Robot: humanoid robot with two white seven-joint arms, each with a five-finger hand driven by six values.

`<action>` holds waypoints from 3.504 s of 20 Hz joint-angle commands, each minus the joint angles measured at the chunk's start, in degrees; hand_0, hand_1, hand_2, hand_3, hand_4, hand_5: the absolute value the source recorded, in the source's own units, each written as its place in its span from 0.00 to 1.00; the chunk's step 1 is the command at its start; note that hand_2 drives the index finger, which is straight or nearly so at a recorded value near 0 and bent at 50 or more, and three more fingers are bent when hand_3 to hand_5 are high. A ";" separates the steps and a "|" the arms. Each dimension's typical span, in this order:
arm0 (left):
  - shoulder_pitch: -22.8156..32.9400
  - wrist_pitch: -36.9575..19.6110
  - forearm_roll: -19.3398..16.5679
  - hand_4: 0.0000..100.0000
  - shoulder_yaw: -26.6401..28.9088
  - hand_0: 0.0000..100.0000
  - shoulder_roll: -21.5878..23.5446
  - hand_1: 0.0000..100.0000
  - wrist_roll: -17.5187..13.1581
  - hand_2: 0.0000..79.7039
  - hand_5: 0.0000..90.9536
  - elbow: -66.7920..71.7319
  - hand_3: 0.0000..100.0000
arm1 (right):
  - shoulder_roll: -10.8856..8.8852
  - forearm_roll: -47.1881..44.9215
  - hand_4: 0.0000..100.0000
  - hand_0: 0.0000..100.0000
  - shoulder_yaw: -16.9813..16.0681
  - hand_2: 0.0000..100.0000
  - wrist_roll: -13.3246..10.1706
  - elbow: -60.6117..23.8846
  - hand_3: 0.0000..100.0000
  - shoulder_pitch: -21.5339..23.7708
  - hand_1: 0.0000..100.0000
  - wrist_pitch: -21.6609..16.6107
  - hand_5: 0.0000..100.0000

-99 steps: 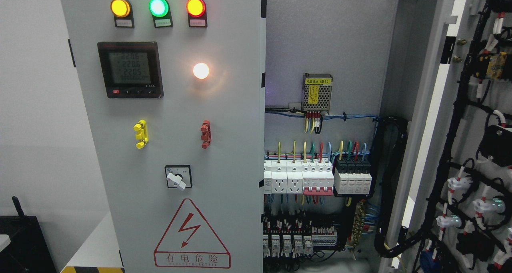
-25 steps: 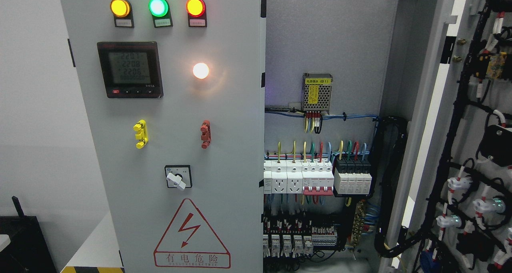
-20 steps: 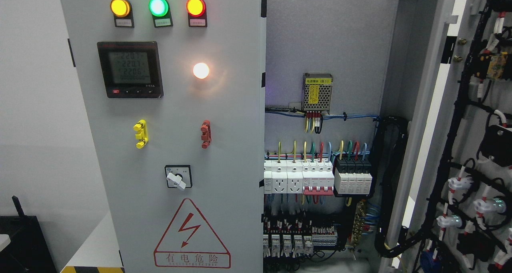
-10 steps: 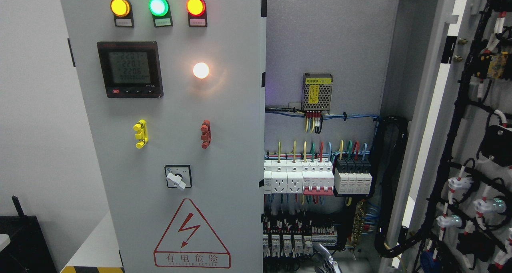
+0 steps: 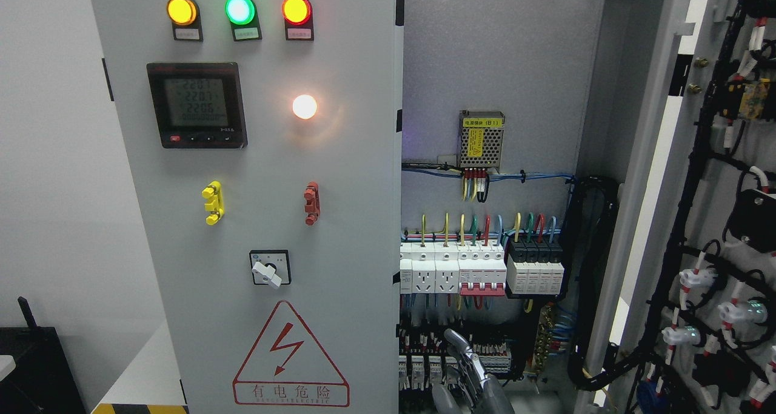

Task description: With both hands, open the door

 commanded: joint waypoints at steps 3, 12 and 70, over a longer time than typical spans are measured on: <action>0.00 0.02 0.00 0.00 -0.02 0.12 -0.06 0.39 0.00 0.00 0.00 0.00 0.00 | 1.87 -4.12 0.00 0.12 2.08 0.00 0.05 7.66 0.00 -5.33 0.39 2.95 0.00; 0.00 0.02 0.00 0.00 -0.02 0.12 0.02 0.39 0.00 0.00 0.00 0.00 0.00 | 1.78 -5.35 0.00 0.12 2.08 0.00 2.33 14.35 0.00 -9.81 0.39 2.95 0.00; 0.00 0.02 0.00 0.00 -0.02 0.12 0.02 0.39 0.00 0.00 0.00 0.00 0.00 | -0.06 -16.15 0.00 0.12 1.38 0.00 13.67 21.38 0.00 -18.08 0.39 2.69 0.00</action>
